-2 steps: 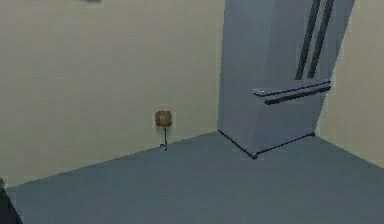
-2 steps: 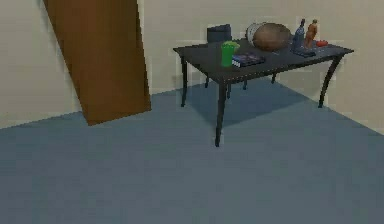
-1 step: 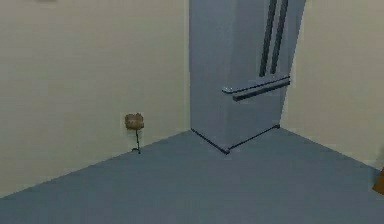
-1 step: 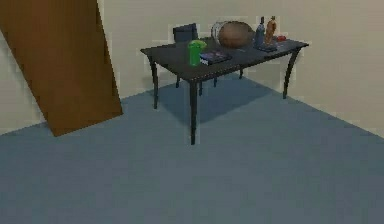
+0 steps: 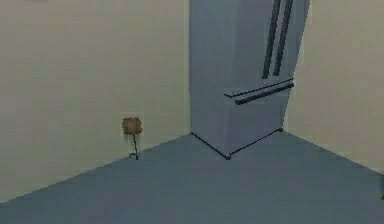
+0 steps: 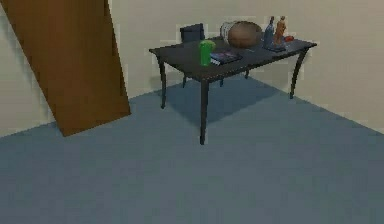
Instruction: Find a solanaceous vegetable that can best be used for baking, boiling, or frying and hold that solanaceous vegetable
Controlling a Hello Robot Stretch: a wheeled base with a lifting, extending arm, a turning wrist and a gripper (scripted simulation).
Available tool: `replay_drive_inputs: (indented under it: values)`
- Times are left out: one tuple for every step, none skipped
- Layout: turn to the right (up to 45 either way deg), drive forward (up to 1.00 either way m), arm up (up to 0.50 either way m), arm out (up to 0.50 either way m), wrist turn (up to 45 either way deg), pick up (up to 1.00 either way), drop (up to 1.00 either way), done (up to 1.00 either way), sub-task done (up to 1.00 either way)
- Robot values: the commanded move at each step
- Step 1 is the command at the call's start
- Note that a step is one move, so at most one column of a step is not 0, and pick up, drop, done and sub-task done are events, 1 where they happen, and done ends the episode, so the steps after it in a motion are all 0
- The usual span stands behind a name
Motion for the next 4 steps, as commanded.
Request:
replay_drive_inputs:
  values:
    - [-33.0,0.00,0.00,0.00,0.0,0.00,0.00,0.00,0.00]
    - [0.0,0.90,0.00,0.00,0.0,0.00,0.00,0.00,0.00]
    - [-45.0,0.00,0.00,0.00,0.0,0.00,0.00,0.00,0.00]
    - [-27.0,0.00,0.00,0.00,0.0,0.00,0.00,0.00,0.00]
